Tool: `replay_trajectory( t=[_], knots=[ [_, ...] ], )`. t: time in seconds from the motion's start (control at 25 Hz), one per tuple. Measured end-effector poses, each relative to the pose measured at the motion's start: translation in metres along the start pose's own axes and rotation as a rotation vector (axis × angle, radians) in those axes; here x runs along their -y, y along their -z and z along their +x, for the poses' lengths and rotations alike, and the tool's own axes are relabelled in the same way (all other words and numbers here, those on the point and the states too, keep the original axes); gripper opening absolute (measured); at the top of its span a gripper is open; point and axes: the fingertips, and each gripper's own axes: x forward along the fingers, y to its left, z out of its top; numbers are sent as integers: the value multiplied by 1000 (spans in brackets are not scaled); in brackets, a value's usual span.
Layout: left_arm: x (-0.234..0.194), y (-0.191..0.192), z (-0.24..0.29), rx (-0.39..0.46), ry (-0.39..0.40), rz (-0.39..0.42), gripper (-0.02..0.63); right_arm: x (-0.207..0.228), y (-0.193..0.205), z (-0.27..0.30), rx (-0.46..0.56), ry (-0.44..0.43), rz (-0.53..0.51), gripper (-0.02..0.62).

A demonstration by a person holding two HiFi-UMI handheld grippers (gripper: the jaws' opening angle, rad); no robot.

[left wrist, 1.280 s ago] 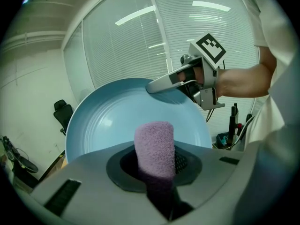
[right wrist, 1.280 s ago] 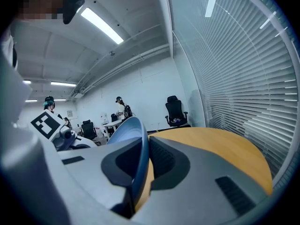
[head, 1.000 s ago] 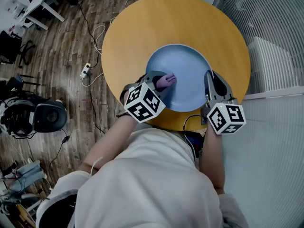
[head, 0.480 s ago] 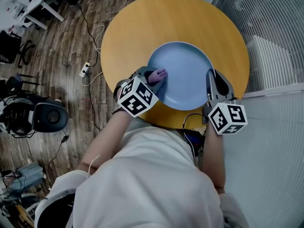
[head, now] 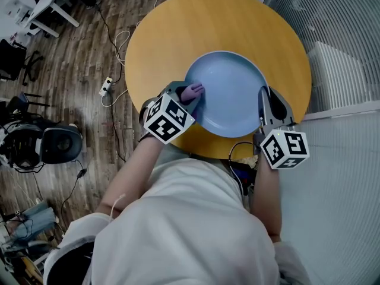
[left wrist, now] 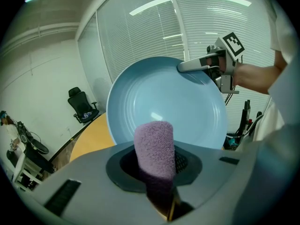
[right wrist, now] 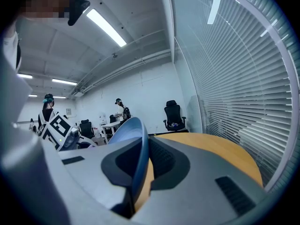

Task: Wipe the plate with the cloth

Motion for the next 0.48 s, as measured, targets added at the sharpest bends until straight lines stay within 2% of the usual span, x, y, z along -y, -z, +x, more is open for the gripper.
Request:
replay_trajectory(
  t=[0.32,0.48],
  knots=[
    [21,1,7,10,61,21,83,1,6,-3,-1,-1,20,34],
    [35,-5,12,14,87,56,81,1,10,-4,-13,-2,37,35]
  ],
)
